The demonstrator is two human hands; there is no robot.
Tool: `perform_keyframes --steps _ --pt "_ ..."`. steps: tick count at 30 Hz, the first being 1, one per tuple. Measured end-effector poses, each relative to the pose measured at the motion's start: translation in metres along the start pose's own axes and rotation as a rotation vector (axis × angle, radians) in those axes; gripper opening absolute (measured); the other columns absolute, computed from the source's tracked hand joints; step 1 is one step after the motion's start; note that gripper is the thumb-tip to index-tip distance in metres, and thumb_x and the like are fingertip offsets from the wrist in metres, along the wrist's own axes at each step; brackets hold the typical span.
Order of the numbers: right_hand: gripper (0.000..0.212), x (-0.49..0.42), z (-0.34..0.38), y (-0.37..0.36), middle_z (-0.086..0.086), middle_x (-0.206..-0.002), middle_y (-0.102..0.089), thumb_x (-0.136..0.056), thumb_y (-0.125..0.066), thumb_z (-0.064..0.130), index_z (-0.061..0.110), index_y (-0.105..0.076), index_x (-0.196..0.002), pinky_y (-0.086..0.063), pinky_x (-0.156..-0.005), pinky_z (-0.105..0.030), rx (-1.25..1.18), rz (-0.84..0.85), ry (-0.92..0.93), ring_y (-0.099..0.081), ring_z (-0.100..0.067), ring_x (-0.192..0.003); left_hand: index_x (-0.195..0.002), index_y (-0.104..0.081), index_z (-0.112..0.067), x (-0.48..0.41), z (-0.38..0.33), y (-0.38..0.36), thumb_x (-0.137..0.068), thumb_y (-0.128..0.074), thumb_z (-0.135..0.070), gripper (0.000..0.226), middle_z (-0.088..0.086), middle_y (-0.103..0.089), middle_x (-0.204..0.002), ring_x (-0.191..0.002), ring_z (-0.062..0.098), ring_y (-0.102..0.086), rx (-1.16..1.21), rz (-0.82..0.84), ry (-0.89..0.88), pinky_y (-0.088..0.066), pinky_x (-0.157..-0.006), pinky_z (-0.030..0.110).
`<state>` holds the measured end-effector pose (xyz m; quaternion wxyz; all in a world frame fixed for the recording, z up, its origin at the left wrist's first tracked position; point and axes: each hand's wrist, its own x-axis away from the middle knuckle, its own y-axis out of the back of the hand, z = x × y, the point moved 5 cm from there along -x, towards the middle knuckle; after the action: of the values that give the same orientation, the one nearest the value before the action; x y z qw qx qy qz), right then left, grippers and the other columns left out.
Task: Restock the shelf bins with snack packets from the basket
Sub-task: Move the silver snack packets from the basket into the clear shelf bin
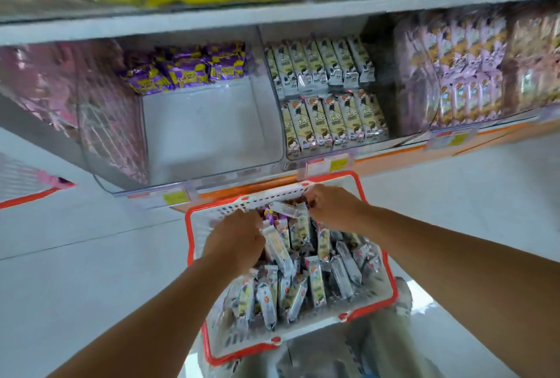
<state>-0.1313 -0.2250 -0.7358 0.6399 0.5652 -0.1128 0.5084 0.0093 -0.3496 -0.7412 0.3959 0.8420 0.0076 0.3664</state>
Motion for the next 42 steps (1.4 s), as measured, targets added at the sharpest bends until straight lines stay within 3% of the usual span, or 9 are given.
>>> perform_keyframes --steps 11,15,20,23,28,33,37,39,42 --pt "0.049 -0.084 -0.068 -0.062 -0.002 -0.105 -0.056 -0.095 -0.051 0.032 0.011 -0.041 -0.139 -0.039 -0.079 -0.033 -0.056 0.102 -0.101 -0.053 -0.025 -0.101 -0.126 -0.057 -0.02 -0.07 0.019 -0.08 -0.099 -0.043 -0.02 0.031 0.005 -0.058 -0.129 -0.112 0.022 -0.057 0.142 -0.018 0.114 -0.044 -0.088 0.029" --pt "0.038 -0.108 -0.077 -0.072 -0.014 -0.116 -0.059 -0.1 -0.047 0.027 0.008 -0.043 -0.132 -0.052 -0.072 -0.035 -0.052 0.142 -0.055 -0.062 -0.025 -0.086 -0.125 -0.055 -0.015 -0.104 0.009 -0.101 -0.101 -0.041 -0.024 0.029 0.009 -0.06 -0.124 -0.101 0.025 -0.057 0.224 0.009 0.149 -0.042 -0.077 0.027" --pt "0.018 -0.133 -0.081 -0.081 -0.007 -0.086 -0.056 -0.1 -0.046 0.024 0.01 -0.047 -0.112 -0.04 -0.055 -0.029 0.023 0.084 0.041 -0.054 -0.022 -0.076 -0.098 -0.061 -0.006 -0.145 0.008 -0.122 -0.1 -0.041 -0.027 0.029 0.014 -0.064 -0.094 -0.09 0.03 -0.062 0.311 -0.052 0.249 -0.046 -0.077 0.031" --pt "0.017 -0.145 -0.084 -0.09 -0.003 -0.081 -0.052 -0.099 -0.049 0.027 0.012 -0.049 -0.107 -0.036 -0.052 -0.025 0.04 0.081 0.036 -0.053 -0.022 -0.08 -0.11 -0.062 -0.003 -0.161 0.011 -0.134 -0.102 -0.038 -0.037 0.042 0.013 -0.066 -0.099 -0.092 0.03 -0.064 0.305 -0.06 0.288 -0.054 -0.084 0.038" --pt "0.022 -0.159 -0.088 -0.104 -0.003 -0.074 -0.047 -0.1 -0.047 0.03 0.01 -0.052 -0.092 -0.032 -0.049 -0.025 0.066 0.123 -0.002 -0.045 -0.015 -0.063 -0.089 -0.063 -0.022 -0.171 0.011 -0.146 -0.095 -0.051 -0.05 0.032 0.001 -0.06 -0.059 -0.047 0.015 -0.056 0.397 -0.182 0.348 -0.043 -0.047 0.023" --pt "0.025 -0.168 -0.093 -0.108 -0.008 -0.087 -0.056 -0.094 -0.06 0.03 0.006 -0.062 -0.103 -0.04 -0.06 -0.027 0.063 0.116 0.024 -0.056 -0.022 -0.078 -0.096 -0.068 -0.015 -0.171 0.016 -0.156 -0.09 -0.067 -0.023 0.01 0.008 -0.063 -0.059 -0.037 0.015 -0.054 0.741 -0.138 0.442 -0.041 -0.038 0.02" --pt "0.029 -0.165 -0.097 -0.102 -0.001 -0.073 -0.052 -0.094 -0.063 0.031 0.021 -0.044 -0.074 -0.047 -0.059 -0.029 -0.074 0.118 0.038 -0.063 -0.019 -0.074 -0.101 -0.071 -0.017 -0.167 0.018 -0.152 -0.092 -0.062 -0.007 0.017 0.009 -0.057 -0.062 -0.041 0.018 -0.046 0.935 -0.028 0.4 -0.038 -0.037 0.018" --pt "0.007 -0.158 -0.097 -0.1 -0.002 -0.086 -0.059 -0.094 -0.062 0.028 0.023 -0.057 -0.094 -0.056 -0.072 -0.037 -0.191 0.128 0.066 -0.065 -0.017 -0.079 -0.088 -0.069 -0.022 -0.156 0.018 -0.146 -0.09 -0.065 -0.007 0.015 0.005 -0.054 -0.055 -0.045 0.017 -0.047 0.924 0.008 0.389 -0.032 -0.034 0.015" --pt "0.049 -0.141 -0.094 -0.094 -0.005 -0.112 -0.058 -0.097 -0.057 0.024 0.02 -0.041 -0.143 -0.055 -0.082 -0.033 -0.36 0.162 0.072 -0.061 -0.017 -0.093 -0.082 -0.06 -0.02 -0.141 0.016 -0.14 -0.085 -0.073 -0.013 0.015 0.007 -0.056 -0.066 -0.051 0.016 -0.048 0.868 0.047 0.36 -0.036 -0.04 0.02"
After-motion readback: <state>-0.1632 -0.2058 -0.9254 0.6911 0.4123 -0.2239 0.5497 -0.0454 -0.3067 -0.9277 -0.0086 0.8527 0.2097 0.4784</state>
